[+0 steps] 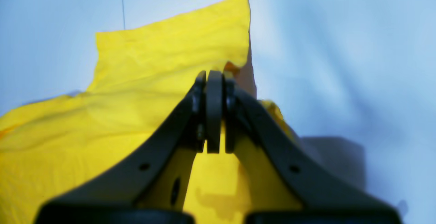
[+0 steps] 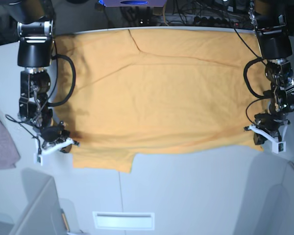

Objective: Fold the T-shirt properly
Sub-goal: 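Lift the hem and fold it toward the collar with both grippers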

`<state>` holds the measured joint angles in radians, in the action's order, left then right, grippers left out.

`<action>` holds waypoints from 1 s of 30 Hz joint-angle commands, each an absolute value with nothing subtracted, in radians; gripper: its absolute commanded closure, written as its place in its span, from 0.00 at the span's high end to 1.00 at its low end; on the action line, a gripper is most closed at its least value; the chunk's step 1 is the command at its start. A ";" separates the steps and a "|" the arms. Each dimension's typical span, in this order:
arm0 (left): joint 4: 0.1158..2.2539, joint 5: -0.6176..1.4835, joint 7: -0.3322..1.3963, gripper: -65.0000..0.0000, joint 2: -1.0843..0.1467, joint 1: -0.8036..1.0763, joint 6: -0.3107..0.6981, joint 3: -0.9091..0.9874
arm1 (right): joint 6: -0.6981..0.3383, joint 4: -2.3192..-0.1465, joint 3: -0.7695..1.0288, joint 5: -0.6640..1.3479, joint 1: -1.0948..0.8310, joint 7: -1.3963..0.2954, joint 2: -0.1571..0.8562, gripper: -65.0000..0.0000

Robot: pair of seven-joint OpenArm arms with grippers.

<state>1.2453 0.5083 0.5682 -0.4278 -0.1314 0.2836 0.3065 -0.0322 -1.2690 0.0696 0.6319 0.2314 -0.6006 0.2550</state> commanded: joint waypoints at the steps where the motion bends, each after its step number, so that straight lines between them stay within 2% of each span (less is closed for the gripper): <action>1: 1.285 0.519 0.544 0.00 -0.446 -0.133 0.289 0.326 | -0.035 -1.303 0.082 0.644 0.249 -0.595 0.266 0.00; 6: 1.369 0.519 0.547 0.00 -0.443 -0.048 0.349 0.395 | -0.035 -1.395 0.119 0.645 0.197 -0.636 0.263 0.00; 11: 1.429 0.519 0.648 0.00 -0.430 -0.024 0.384 0.472 | -0.035 -1.449 0.180 0.645 0.166 -0.711 0.262 0.00; 16: 1.446 0.519 0.699 0.00 -0.414 0.001 0.437 0.545 | -0.036 -1.540 0.254 0.647 0.117 -0.782 0.209 0.00; 23: 1.534 0.516 0.700 0.00 -0.414 0.073 0.440 0.550 | -0.036 -1.672 0.326 0.647 0.044 -0.874 0.154 0.00; 30: 1.593 0.516 0.700 0.00 -0.414 0.134 0.440 0.552 | -0.038 -1.709 0.338 0.647 -0.008 -0.891 0.153 0.00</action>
